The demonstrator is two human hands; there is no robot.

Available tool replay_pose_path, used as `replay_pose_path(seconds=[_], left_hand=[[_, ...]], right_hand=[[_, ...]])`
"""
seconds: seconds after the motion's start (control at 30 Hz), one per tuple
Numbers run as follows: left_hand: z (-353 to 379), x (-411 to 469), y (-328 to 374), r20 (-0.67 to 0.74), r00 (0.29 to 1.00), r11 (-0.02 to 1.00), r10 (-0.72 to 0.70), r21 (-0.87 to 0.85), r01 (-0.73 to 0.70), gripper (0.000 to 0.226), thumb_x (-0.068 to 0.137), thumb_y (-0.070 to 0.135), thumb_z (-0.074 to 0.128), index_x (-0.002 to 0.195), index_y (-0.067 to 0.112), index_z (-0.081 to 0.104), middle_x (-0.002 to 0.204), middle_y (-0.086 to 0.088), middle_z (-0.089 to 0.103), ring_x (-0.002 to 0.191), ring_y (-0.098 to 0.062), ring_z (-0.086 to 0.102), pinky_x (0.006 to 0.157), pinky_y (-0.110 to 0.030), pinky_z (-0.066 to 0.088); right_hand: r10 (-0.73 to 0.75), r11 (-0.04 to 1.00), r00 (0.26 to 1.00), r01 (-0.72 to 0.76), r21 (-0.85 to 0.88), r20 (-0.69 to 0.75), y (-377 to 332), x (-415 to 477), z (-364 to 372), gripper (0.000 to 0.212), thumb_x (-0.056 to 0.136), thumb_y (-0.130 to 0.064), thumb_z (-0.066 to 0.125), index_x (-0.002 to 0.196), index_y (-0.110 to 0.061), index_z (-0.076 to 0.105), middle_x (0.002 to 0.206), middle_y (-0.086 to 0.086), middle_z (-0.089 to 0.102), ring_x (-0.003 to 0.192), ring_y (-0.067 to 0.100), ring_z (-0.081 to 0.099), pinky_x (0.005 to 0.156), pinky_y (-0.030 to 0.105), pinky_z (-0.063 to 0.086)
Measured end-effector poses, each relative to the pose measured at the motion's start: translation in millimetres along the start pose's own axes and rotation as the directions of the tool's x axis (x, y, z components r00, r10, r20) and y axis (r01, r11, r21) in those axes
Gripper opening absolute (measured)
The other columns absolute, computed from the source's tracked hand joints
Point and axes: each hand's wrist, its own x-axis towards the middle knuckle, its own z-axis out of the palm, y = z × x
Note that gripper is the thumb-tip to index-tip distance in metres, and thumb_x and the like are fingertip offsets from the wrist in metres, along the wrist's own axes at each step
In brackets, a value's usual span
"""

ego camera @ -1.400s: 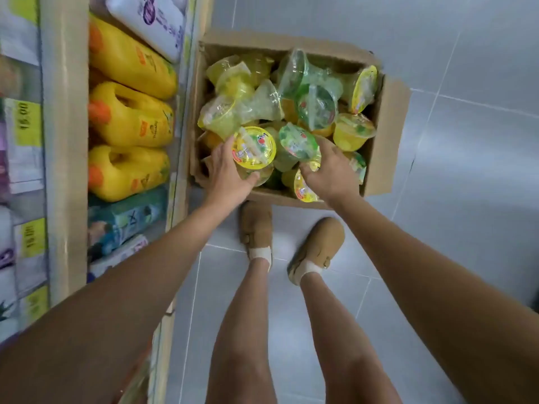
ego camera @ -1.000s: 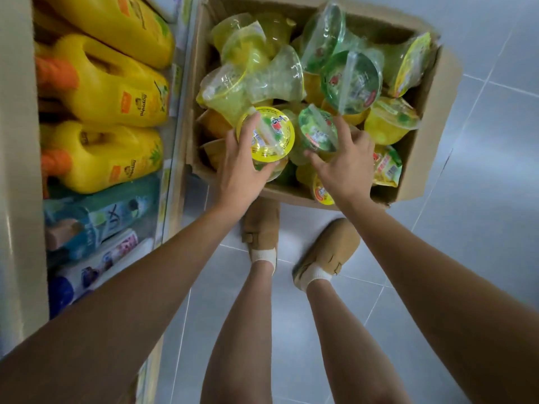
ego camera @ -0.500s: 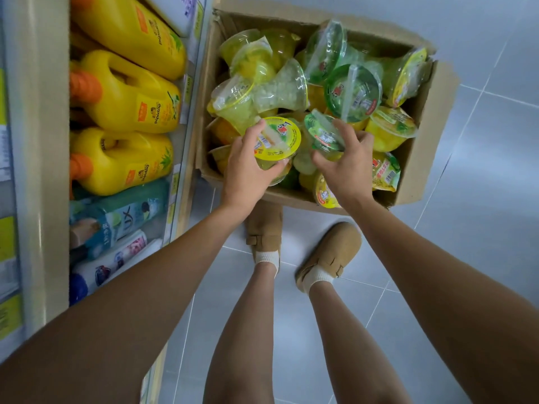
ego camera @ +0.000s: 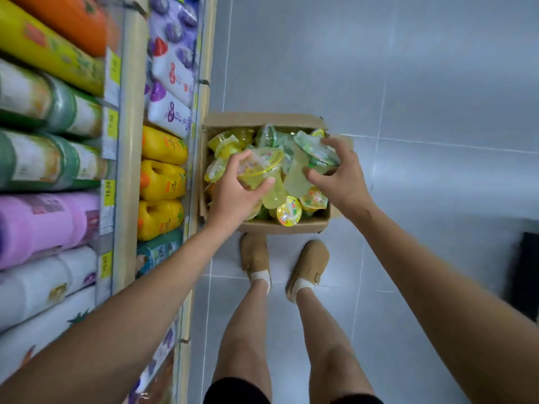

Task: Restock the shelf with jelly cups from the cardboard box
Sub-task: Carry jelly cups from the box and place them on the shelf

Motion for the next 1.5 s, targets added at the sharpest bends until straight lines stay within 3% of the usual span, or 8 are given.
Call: replay_pose_path(seconds=[0.13,0.37,0.57,0.7,1.0,1.2,1.4,1.5], left_hand=[[-24.2,-29.9,79.5,0.069,0.994,0.996,0.083,0.007,-0.084,0.055,0.081,0.027,0.074,0.130,0.023,0.048,0.119,0.018,0.051,0.085,0.019,0.047,0.075,0.004,0.032],[-26.0,-87.5,213.5,0.232,0.943,0.971,0.238,-0.088,-0.223,0.051,0.081,0.022,0.075,0.119,0.033,0.041,0.125,0.014,0.046,0.122,-0.006,0.042,0.097,-0.020,0.035],[5.0,-133.2,319.3,0.450,0.817,0.930,0.361,-0.112,-0.349,0.056,0.078,0.025,0.078,0.119,0.033,0.041,0.110,-0.002,0.061,0.097,-0.023,0.060,0.082,-0.028,0.048],[35.0,-169.8,382.1,0.575,0.676,0.874,0.460,-0.159,-0.459,0.058,0.076,0.020,0.080,0.120,0.028,0.043,0.118,-0.011,0.059,0.093,-0.014,0.060,0.084,-0.023,0.050],[138.5,-293.2,502.1,0.740,0.334,0.738,0.584,-0.312,-0.599,0.058,0.079,0.024,0.076,0.125,0.029,0.042,0.119,-0.002,0.055,0.103,-0.017,0.057,0.091,-0.045,0.053],[218.5,-401.3,562.4,0.775,0.141,0.668,0.616,-0.418,-0.616,0.060,0.079,0.030,0.075,0.126,0.029,0.039,0.115,0.002,0.053,0.111,-0.019,0.053,0.090,-0.040,0.053],[303.5,-497.2,625.5,0.740,0.071,0.601,0.669,-0.481,-0.639,0.066,0.077,0.033,0.077,0.130,0.018,0.041,0.115,0.003,0.054,0.107,-0.015,0.057,0.093,-0.042,0.052],[333.6,-540.0,657.4,0.708,0.054,0.569,0.704,-0.517,-0.639,0.065,0.077,0.035,0.076,0.130,0.020,0.041,0.116,0.006,0.055,0.104,-0.011,0.058,0.086,-0.031,0.053]], right_hand=[[-0.007,0.992,1.000,0.010,0.125,-0.024,-51.8,-48.6,-59.6,0.053,0.066,-0.033,0.078,0.113,-0.036,0.053,0.118,0.012,0.056,0.075,0.020,0.062,0.066,0.028,0.054],[0.016,0.946,0.986,0.039,0.321,-0.164,-112.1,-146.8,-169.1,0.050,0.079,0.000,0.073,0.122,-0.014,0.051,0.091,-0.005,0.057,0.058,-0.006,0.056,0.057,0.010,0.043],[0.040,0.924,0.921,0.114,0.366,-0.387,-137.9,-235.4,-254.6,0.049,0.077,-0.003,0.077,0.115,-0.021,0.053,0.097,0.001,0.059,0.070,0.004,0.057,0.063,0.012,0.046],[0.076,0.904,0.835,0.173,0.392,-0.546,-139.5,-294.2,-301.7,0.049,0.076,-0.004,0.077,0.116,-0.020,0.054,0.100,0.003,0.061,0.074,0.006,0.058,0.063,0.011,0.046],[0.188,0.878,0.533,0.286,0.385,-0.825,-116.4,-453.9,-407.0,0.051,0.077,-0.003,0.075,0.120,-0.019,0.054,0.099,-0.004,0.059,0.078,0.010,0.059,0.070,0.030,0.055],[0.205,0.923,0.335,0.247,0.296,-0.920,-88.6,-565.4,-481.3,0.048,0.079,-0.007,0.075,0.119,-0.020,0.052,0.097,-0.017,0.053,0.069,-0.003,0.056,0.057,0.011,0.048],[0.150,0.969,0.207,0.165,0.186,-0.967,-52.0,-655.3,-565.3,0.050,0.078,-0.017,0.077,0.118,-0.027,0.050,0.119,-0.005,0.053,0.096,0.008,0.057,0.079,0.025,0.051],[0.099,0.979,0.145,0.165,0.123,-0.984,-44.8,-696.5,-607.9,0.049,0.078,-0.016,0.077,0.117,-0.027,0.049,0.114,-0.009,0.055,0.091,0.001,0.055,0.071,0.014,0.048]])
